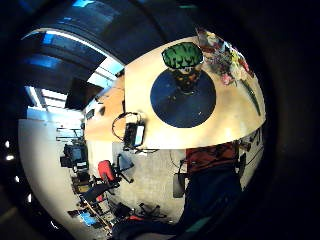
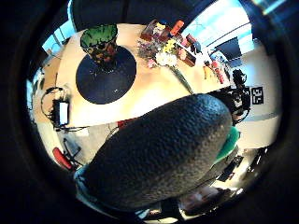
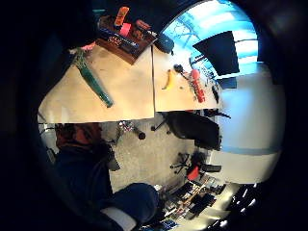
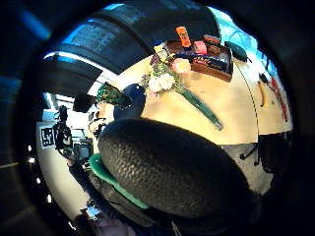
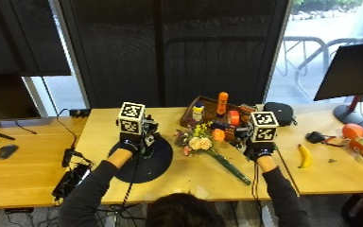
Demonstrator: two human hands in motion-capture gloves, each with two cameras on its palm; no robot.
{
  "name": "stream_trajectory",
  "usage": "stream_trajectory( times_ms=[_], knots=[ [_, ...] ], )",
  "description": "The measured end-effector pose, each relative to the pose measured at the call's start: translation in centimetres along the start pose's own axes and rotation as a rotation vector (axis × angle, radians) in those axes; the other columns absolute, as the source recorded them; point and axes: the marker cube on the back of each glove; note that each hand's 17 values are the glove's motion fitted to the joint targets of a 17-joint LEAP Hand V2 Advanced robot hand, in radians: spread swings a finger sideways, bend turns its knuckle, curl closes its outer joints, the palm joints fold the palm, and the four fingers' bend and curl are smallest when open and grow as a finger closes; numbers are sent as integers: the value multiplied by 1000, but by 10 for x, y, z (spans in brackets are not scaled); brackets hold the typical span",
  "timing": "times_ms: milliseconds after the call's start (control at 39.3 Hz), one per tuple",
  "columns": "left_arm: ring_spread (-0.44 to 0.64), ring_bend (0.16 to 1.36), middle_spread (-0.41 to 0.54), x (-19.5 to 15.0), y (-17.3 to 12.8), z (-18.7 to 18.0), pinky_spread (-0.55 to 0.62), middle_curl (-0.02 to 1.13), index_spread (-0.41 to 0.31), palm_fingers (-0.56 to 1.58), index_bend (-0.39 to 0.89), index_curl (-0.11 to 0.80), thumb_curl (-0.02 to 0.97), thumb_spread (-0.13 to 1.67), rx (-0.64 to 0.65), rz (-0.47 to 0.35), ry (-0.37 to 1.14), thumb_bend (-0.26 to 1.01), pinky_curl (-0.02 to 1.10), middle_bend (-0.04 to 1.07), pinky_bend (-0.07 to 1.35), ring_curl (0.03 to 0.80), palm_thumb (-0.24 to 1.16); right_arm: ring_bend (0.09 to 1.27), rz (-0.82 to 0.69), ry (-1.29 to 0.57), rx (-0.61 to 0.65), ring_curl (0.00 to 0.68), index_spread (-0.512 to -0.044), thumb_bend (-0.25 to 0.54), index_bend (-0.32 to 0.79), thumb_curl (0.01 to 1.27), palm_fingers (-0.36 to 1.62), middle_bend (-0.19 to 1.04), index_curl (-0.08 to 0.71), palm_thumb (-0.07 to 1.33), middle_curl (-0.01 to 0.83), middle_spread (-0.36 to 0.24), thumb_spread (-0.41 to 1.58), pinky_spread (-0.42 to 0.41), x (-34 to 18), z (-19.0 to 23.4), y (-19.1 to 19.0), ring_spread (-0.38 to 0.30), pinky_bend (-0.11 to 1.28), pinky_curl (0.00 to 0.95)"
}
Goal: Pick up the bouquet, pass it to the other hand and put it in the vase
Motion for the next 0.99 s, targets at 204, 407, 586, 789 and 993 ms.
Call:
stream_trajectory(
  times_ms=[204, 407, 586, 789, 993],
  knots=[
    [235, 576, 188, 2, 3, 2, 312, 43, -86, 97, 131, 78, 19, 642, -2, 12, 24, -88, 180, 131, 498, 170, -123, 543, -25, -25, -8, 185, -320, 0, 35, 65, 197, 247, 6, 55, 129, -28, 765, 87, -8, 5, -5, 5, 542, 212],
    [284, 636, 224, -4, 6, 17, 370, 79, -99, 50, 156, 136, 38, 793, -40, 19, 31, -90, 223, 155, 532, 207, -127, 588, -34, -44, -5, 224, -369, -14, 75, 109, 179, 303, 24, 51, 197, -37, 957, 101, -13, 2, -12, 4, 562, 253],
    [309, 634, 237, -12, 11, 22, 391, 112, -102, 16, 175, 181, 53, 851, 0, 12, 66, -89, 247, 170, 539, 217, -125, 633, 11, -51, -37, 248, -375, -12, 73, 143, 248, 382, 36, 59, 255, -57, 1035, 106, -11, -10, -14, -24, 545, 269],
    [340, 619, 252, -11, 13, 16, 429, 151, -95, 1, 188, 234, 85, 919, 19, 62, 38, -54, 248, 185, 473, 219, -65, 645, 83, -130, -125, 268, -341, 12, 103, 189, 334, 379, 66, 154, 286, -43, 1090, 117, -7, -18, -21, -43, 576, 295],
    [367, 611, 270, -20, 20, 3, 465, 181, -88, -17, 167, 260, 136, 974, 80, 83, 37, -25, 248, 187, 427, 221, -11, 619, 240, -189, -237, 282, -259, 28, 137, 236, 392, 308, 120, 277, 297, -24, 1100, 158, 9, 7, -33, -37, 616, 321]
  ],
)
